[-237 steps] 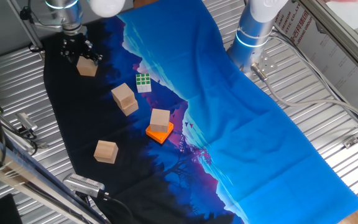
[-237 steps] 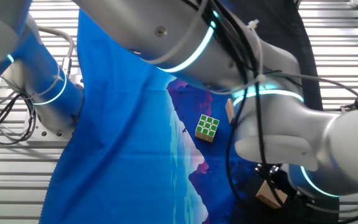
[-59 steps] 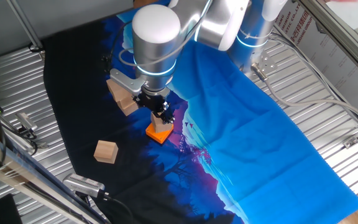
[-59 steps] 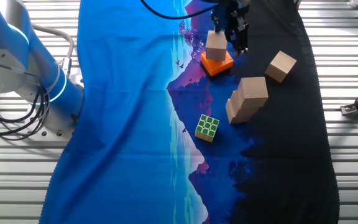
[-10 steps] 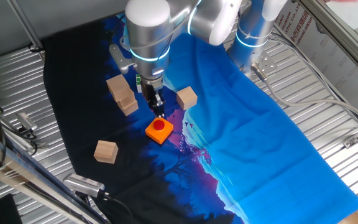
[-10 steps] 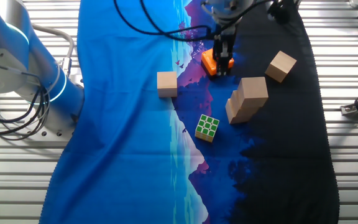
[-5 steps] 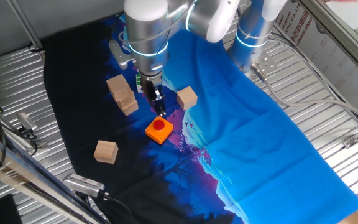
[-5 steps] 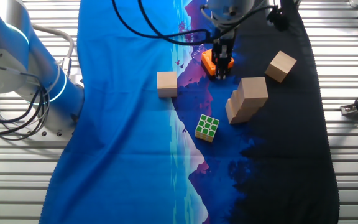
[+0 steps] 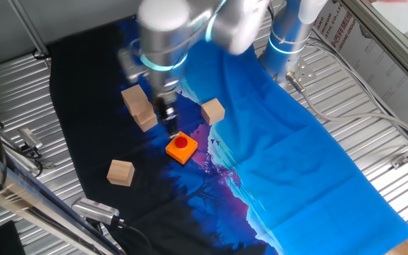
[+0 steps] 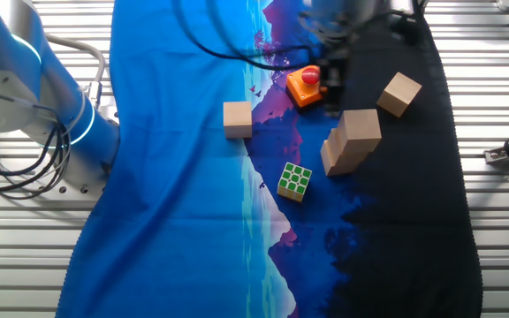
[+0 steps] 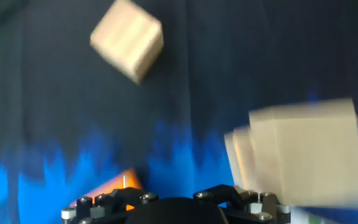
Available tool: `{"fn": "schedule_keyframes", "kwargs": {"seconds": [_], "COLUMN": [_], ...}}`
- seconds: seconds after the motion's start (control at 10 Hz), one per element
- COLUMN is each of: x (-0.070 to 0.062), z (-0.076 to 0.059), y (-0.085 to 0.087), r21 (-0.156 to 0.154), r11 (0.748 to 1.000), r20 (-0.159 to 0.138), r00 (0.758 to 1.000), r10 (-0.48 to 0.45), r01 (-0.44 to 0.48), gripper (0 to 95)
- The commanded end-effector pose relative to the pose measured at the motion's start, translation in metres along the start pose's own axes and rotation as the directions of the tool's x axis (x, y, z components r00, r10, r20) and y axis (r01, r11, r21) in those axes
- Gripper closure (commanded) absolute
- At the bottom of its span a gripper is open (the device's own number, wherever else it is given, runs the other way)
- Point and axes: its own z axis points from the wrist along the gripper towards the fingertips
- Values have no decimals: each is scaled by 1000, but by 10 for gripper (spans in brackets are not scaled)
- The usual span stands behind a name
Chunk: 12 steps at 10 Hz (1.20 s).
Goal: Stack the blocks in a vertical line of five
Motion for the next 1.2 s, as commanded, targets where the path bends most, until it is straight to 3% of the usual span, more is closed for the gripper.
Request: {"fn": "schedule_keyframes", "kwargs": {"seconds": [0.1,0.3,0.5,1.2], "x": [-48,-44,-42,-42], "z": [-25,-28,-34,-34], "y": [-13,-21,-15,-15], "r21": [-44,-55,-55,-65], "r11": [995,995,996,995], "r20": [-92,-91,-106,-123], "r00": [992,992,992,989], "r10": [-88,-87,-72,-86], "r01": [84,83,66,78], "gripper": [0,0,0,0]}}
